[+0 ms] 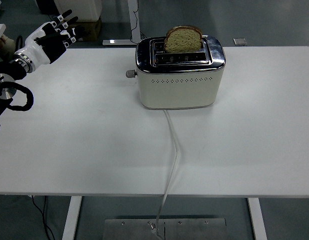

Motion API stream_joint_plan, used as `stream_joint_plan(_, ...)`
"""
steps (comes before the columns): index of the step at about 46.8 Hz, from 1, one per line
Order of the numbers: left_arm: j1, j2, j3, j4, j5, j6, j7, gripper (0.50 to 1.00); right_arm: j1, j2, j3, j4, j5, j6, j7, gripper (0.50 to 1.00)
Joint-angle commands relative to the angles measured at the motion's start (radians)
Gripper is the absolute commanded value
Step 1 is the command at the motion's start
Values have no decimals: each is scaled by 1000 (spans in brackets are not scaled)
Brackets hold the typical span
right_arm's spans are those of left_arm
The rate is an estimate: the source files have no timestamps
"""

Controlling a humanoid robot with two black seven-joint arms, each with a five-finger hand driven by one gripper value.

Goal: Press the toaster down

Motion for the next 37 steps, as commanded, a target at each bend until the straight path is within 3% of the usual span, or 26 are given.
stream_joint_plan(1, -14, 9, 0, -30, 16, 4, 0, 1000, 0, 0, 0, 0, -1, 0, 0, 1000)
stream_joint_plan(7, -48, 64, 3, -131, 47, 35, 8, 1000, 0, 0, -2, 0, 1, 0, 0, 1000)
stream_joint_plan(18, -74, 196, 18, -338, 237, 35, 17, 1000, 0, 0, -2, 0, 1, 0, 0, 1000)
stream_joint_plan(26, -148, 253, 135, -425, 534, -35, 78, 1000, 0, 0, -2, 0, -1, 0, 0, 1000)
stream_joint_plan(37, -284, 293, 296, -452, 748, -141, 81, 1000, 0, 0, -2, 0, -1, 0, 0, 998)
